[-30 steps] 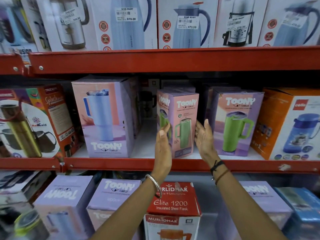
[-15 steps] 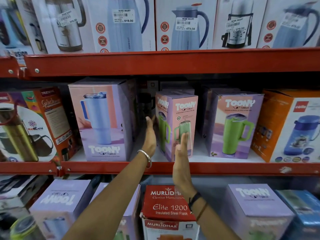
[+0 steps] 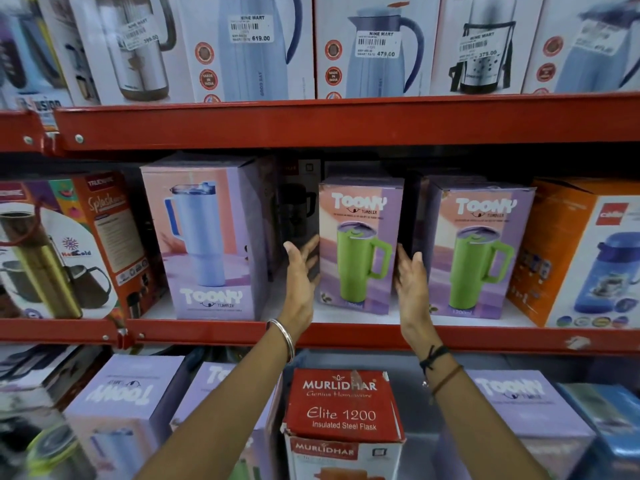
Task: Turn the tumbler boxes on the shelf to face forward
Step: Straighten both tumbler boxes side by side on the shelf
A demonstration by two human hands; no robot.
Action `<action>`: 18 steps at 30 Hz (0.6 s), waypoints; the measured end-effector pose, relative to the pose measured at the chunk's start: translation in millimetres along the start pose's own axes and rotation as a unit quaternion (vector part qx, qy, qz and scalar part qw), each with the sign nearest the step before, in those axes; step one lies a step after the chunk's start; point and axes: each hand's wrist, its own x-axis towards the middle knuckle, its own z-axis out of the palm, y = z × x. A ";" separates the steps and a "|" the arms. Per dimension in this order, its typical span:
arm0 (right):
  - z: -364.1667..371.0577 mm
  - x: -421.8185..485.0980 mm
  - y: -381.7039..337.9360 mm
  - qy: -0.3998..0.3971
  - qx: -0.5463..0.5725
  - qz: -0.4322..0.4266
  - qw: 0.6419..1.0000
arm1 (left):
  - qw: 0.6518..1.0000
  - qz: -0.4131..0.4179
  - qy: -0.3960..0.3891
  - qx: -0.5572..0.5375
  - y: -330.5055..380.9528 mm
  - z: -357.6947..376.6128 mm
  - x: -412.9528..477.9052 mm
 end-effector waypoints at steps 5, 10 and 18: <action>-7.7 9.2 -0.7 0.003 0.008 0.022 1.000 | 0.999 0.022 -0.004 0.031 -5.4 7.0 -21.5; -10.8 8.8 3.1 0.006 -0.032 0.030 0.999 | 0.996 0.055 0.013 0.075 -7.6 9.7 -23.3; -14.1 -3.0 12.1 0.066 -0.043 0.035 0.996 | 0.987 0.075 -0.017 0.138 -18.4 10.3 -25.2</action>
